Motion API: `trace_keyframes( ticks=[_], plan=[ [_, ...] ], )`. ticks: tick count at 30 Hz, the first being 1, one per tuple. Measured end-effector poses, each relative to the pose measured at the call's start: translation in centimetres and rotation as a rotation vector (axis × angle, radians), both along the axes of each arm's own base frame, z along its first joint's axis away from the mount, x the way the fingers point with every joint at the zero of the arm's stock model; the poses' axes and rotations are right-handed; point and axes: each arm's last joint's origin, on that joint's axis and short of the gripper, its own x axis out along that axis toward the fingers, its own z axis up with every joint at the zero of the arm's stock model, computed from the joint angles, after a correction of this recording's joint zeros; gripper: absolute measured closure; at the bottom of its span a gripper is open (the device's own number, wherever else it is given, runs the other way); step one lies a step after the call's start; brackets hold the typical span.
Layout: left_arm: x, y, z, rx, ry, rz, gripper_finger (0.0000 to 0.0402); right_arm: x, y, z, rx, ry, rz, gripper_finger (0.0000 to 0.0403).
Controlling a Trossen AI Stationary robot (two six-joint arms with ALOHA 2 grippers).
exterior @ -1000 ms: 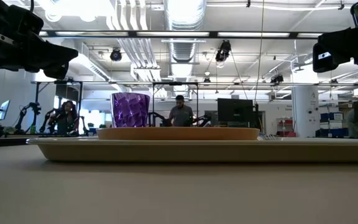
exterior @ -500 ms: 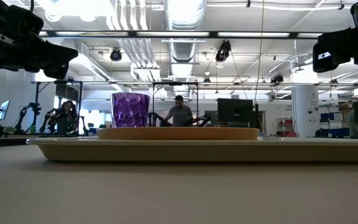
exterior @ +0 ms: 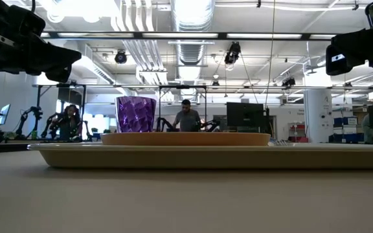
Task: Pick and place plate/cup/fork/spoon on tray
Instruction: Return to Home Position
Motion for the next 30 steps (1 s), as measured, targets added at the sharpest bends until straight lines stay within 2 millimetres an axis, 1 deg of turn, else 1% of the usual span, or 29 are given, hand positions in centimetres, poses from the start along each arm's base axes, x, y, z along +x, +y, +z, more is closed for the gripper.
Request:
trace_keyframes(
  ticks=[30],
  plan=[
    [0.0, 0.0, 0.0, 0.0, 0.0, 0.0, 0.0402, 0.0, 0.0, 0.0, 0.0, 0.0, 0.0, 0.0392]
  ],
)
